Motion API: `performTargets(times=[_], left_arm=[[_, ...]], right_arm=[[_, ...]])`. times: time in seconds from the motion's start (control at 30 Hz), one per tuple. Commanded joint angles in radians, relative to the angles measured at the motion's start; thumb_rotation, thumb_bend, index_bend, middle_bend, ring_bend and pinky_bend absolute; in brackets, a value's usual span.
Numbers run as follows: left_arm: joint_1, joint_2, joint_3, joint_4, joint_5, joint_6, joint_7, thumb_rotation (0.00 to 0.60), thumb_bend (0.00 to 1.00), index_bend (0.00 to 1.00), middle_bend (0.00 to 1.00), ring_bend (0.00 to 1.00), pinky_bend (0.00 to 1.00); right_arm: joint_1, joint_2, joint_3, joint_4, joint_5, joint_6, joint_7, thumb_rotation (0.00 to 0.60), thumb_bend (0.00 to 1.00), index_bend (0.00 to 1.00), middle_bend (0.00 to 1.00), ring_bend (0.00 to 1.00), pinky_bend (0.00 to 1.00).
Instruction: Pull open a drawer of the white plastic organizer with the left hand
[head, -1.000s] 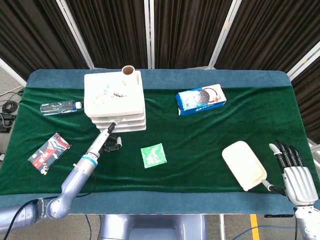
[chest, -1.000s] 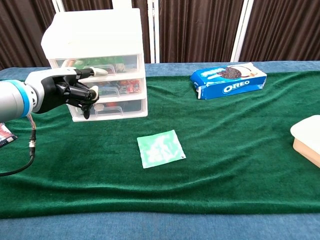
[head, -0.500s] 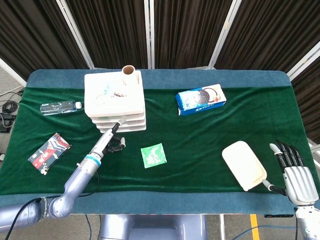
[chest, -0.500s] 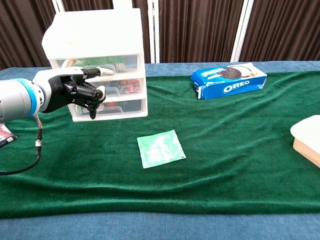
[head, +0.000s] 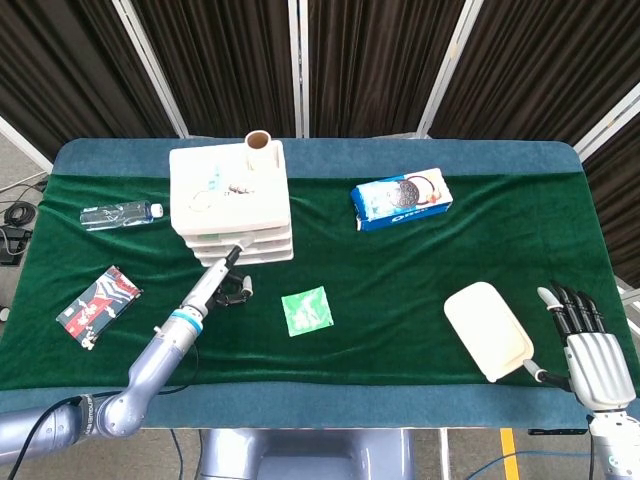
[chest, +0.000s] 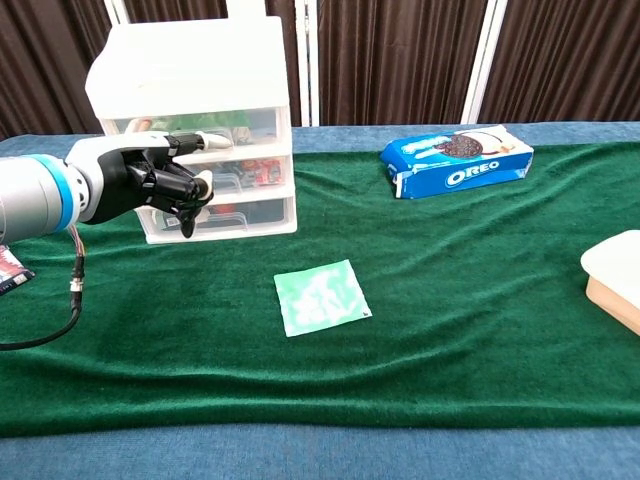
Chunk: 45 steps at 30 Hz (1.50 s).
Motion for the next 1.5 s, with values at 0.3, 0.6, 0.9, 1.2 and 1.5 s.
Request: performTargets(times=[0.3, 0.6, 0.9, 1.2, 1.5], left_arm=[[0.004, -0.005, 0.015, -0.006, 0.015, 0.002, 0.003, 0.6, 0.75, 0.03, 0.83, 0.69, 0.59], [0.036, -0.01, 0.011, 0.008, 0.056, 0.024, -0.047, 0.6, 0.75, 0.0, 0.83, 0.69, 0.59], [0.03, -0.019, 0.002, 0.026, 0.055, 0.023, -0.045, 0.6, 0.75, 0.0, 0.83, 0.69, 0.59], [0.008, -0.033, -0.012, 0.037, 0.012, 0.023, -0.017, 0.6, 0.75, 0.0, 0.83, 0.69, 0.59], [-0.001, -0.032, -0.012, 0.029, 0.002, 0.0, -0.015, 0.6, 0.75, 0.01, 0.83, 0.69, 0.59]], right_arm=[[-0.001, 0.001, 0.0, -0.002, 0.001, 0.0, -0.002, 0.6, 0.02, 0.02, 0.0, 0.0, 0.0], [-0.001, 0.0, -0.001, -0.003, -0.002, 0.001, -0.006, 0.6, 0.02, 0.02, 0.0, 0.0, 0.0], [0.001, -0.001, 0.0, 0.0, 0.002, -0.003, -0.002, 0.6, 0.02, 0.02, 0.0, 0.0, 0.0], [0.003, -0.002, 0.0, 0.003, 0.005, -0.008, 0.0, 0.6, 0.02, 0.02, 0.0, 0.0, 0.0], [0.004, -0.004, 0.0, 0.004, 0.003, -0.009, -0.002, 0.6, 0.02, 0.02, 0.0, 0.0, 0.0]])
